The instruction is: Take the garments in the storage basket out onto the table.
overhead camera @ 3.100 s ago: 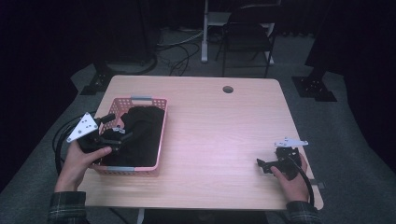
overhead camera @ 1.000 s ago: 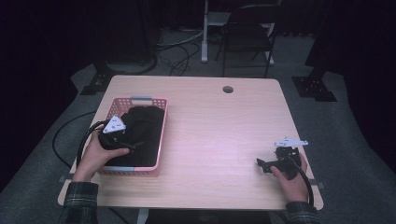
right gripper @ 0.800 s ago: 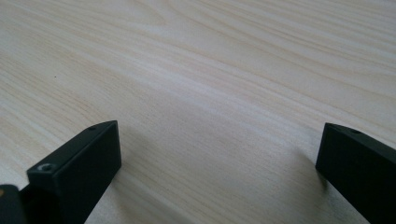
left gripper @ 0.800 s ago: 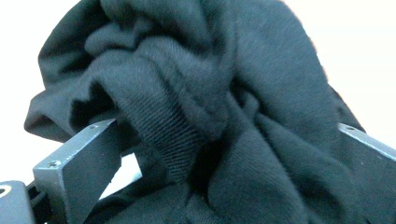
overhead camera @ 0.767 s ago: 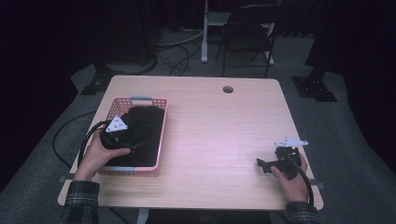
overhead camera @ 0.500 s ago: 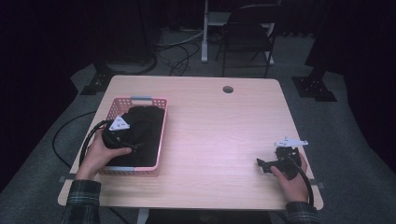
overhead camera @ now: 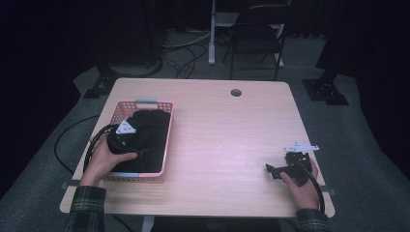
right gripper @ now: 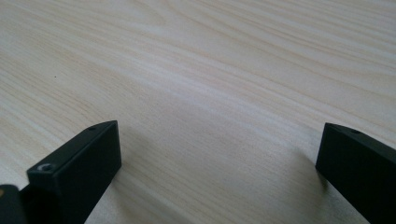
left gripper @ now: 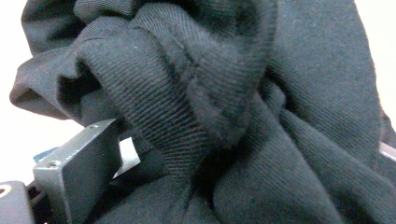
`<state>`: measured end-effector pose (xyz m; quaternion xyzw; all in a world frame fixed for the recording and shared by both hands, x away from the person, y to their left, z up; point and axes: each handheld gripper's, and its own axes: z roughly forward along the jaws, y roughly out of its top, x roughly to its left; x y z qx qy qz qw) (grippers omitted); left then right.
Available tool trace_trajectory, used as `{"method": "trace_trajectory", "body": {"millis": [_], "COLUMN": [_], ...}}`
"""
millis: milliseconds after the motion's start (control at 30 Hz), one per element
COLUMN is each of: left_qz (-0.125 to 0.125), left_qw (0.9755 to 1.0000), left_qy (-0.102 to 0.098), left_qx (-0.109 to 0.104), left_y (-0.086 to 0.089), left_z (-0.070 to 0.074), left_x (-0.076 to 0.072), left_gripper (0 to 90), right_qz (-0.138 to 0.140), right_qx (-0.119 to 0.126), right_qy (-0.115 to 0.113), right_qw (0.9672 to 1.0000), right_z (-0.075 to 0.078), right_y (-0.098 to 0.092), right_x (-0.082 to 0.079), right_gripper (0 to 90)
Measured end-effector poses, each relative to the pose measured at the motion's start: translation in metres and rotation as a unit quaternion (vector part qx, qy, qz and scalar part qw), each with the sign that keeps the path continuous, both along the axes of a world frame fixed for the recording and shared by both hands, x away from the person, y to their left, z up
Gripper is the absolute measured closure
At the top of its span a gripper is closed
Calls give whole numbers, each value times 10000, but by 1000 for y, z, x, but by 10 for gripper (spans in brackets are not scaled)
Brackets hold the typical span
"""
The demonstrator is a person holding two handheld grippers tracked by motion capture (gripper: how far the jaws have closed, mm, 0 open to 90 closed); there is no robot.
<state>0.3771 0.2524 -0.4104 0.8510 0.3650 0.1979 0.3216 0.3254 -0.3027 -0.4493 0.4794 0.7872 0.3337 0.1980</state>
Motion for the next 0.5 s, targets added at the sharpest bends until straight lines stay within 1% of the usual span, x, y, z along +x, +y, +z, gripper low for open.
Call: {"method": "trace_trajectory", "body": {"millis": [67, 100, 133, 300, 500], "left_qz": [9, 23, 36, 75, 82], "left_qw": [10000, 10000, 10000, 9999, 9998], "left_qy": [-11, 17, 32, 90, 189], "left_qx": [17, 7, -2, 56, 37], "left_y": [-1, -1, -1, -2, -2], "left_z": [-1, -1, -1, -1, 0], "left_x": [0, 0, 0, 0, -1], "left_gripper": [12, 15, 40, 63, 186], "right_qz": [0, 0, 1, 0, 0], "right_qx": [0, 0, 0, 0, 0], "right_qy": [0, 0, 0, 0, 0], "right_qw": [10000, 10000, 10000, 10000, 10000], "right_z": [0, 0, 0, 0, 0], "right_y": [0, 0, 0, 0, 0], "right_x": [0, 0, 0, 0, 0], "right_gripper": [0, 0, 0, 0, 0]}}
